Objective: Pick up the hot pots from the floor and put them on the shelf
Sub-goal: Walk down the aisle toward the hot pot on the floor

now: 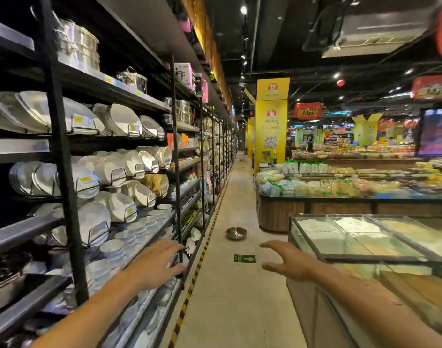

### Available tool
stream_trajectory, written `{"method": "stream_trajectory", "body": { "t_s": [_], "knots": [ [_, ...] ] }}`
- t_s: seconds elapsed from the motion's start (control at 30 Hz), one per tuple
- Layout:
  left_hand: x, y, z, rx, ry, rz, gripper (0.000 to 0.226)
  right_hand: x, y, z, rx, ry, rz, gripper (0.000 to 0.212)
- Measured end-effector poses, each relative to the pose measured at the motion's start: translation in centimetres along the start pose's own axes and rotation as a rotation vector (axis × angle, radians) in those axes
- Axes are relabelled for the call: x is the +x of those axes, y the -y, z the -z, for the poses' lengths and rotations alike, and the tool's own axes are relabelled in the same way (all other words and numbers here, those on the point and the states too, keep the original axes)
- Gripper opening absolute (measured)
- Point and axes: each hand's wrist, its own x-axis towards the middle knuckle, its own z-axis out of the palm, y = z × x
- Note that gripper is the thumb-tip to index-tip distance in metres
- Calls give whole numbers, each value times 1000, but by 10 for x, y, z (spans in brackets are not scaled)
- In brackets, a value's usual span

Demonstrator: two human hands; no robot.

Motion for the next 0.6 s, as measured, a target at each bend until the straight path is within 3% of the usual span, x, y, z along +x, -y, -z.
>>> {"method": "stream_trajectory", "body": {
  "t_s": [0.33,0.6],
  "knots": [
    [219,-29,-112,1,114,11,68,147,-195,-27,-18,49,-119,68],
    [363,12,-205,-28,224,33,69,274,-284,-76,35,132,-143,68]
  ]
}}
